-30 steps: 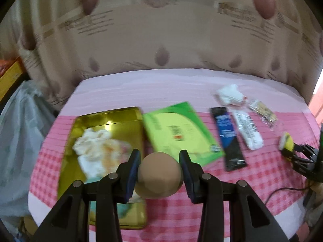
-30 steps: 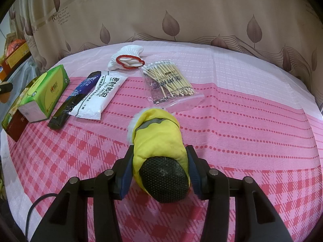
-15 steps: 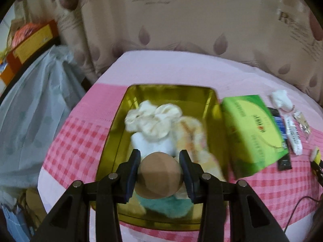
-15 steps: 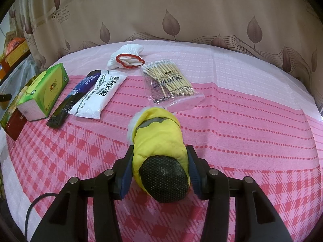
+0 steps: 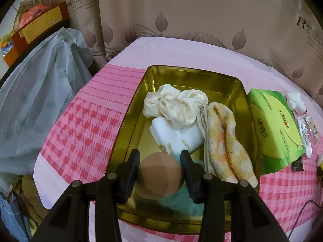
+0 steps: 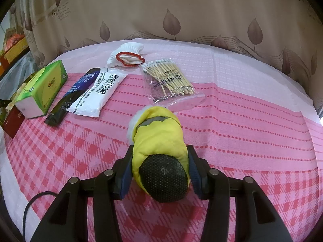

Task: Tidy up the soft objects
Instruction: 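Carry the sponge egg into the gold tin and open the left tool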

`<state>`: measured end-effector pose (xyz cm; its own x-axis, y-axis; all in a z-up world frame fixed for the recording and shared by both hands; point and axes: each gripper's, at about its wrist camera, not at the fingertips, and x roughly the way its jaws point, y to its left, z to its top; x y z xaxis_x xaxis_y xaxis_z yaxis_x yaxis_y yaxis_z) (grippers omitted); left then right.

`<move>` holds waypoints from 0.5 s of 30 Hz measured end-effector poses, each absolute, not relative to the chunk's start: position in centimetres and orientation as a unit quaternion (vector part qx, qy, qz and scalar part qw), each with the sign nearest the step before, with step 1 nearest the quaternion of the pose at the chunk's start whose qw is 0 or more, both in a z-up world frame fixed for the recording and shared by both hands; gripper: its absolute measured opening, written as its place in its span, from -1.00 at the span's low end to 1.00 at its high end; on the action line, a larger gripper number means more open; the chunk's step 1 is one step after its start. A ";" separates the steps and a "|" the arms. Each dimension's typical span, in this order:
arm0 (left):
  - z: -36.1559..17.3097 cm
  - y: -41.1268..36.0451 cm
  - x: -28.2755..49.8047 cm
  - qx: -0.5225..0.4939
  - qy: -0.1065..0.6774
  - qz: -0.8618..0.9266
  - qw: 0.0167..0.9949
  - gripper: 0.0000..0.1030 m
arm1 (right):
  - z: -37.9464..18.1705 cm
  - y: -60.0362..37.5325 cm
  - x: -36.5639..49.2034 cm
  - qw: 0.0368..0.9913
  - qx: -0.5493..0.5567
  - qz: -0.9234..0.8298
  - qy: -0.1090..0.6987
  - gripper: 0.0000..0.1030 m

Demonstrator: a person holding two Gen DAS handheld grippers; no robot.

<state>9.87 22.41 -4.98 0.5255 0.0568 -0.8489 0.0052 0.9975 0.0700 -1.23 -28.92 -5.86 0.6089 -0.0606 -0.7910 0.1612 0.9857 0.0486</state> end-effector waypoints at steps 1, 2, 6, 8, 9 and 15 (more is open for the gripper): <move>-5.0 22.4 9.9 0.035 0.488 0.016 0.872 -0.16 | -5.8 -28.9 -1.2 0.895 0.056 -0.063 0.438 -0.11; -5.1 22.3 10.0 0.036 0.489 0.016 0.871 -0.16 | -5.8 -28.9 -1.2 0.895 0.055 -0.063 0.439 -0.11; -5.1 22.2 9.8 0.031 0.493 0.011 0.870 -0.15 | -5.9 -28.9 -1.1 0.894 0.051 -0.064 0.440 -0.11; -4.9 22.3 9.7 0.026 0.491 0.007 0.871 -0.15 | -5.9 -28.9 -1.1 0.894 0.049 -0.065 0.440 -0.11; -4.7 22.3 9.6 0.023 0.487 0.005 0.873 -0.13 | -5.9 -28.9 -1.1 0.894 0.048 -0.065 0.440 -0.11; -3.6 22.9 9.3 0.004 0.475 0.001 0.880 -0.07 | -5.9 -28.8 -1.1 0.894 0.042 -0.068 0.442 -0.11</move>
<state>9.29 22.90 -3.65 0.5481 0.0057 -0.8364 0.0020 1.0000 0.0081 -1.09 -28.79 -5.93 0.6006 -0.0853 -0.7950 0.1590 0.9872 0.0142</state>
